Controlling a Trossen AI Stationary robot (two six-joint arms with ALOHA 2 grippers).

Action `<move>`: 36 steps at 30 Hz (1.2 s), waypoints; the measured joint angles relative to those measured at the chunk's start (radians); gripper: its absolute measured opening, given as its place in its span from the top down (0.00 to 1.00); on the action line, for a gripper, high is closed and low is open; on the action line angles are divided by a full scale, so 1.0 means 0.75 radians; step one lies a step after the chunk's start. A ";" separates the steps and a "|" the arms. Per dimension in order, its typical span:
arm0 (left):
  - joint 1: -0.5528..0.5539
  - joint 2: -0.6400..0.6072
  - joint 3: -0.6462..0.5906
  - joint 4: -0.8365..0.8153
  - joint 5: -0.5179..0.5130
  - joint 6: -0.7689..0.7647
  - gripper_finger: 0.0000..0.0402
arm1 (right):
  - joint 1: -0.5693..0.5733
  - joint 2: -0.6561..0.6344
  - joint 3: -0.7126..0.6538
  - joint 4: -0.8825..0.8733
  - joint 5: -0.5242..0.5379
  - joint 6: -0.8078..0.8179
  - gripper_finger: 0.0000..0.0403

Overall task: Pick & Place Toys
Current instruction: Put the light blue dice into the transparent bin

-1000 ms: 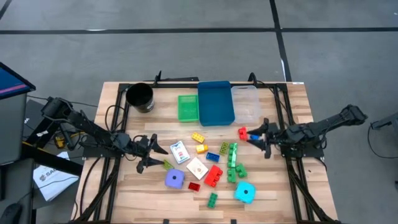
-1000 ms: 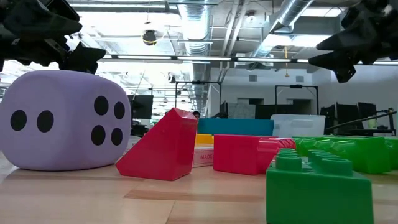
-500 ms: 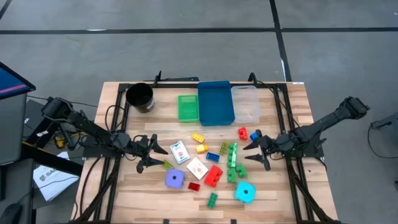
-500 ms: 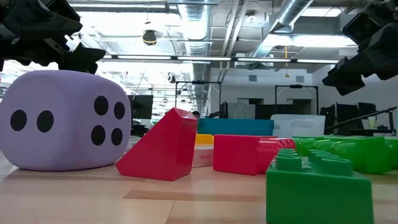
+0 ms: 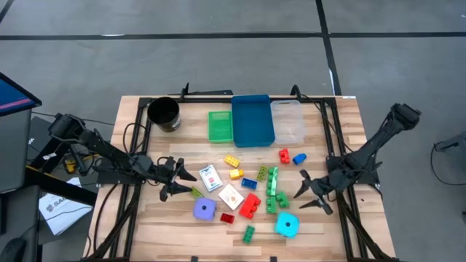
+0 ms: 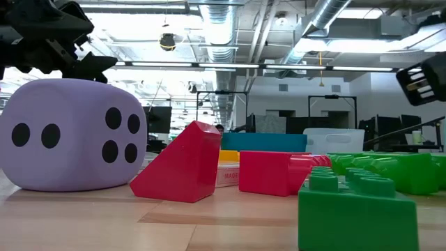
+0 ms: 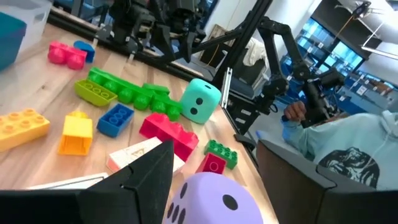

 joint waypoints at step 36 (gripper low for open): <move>0.000 0.000 0.000 0.286 -0.098 0.116 0.44 | -0.008 0.005 0.000 0.156 -0.068 -0.201 0.51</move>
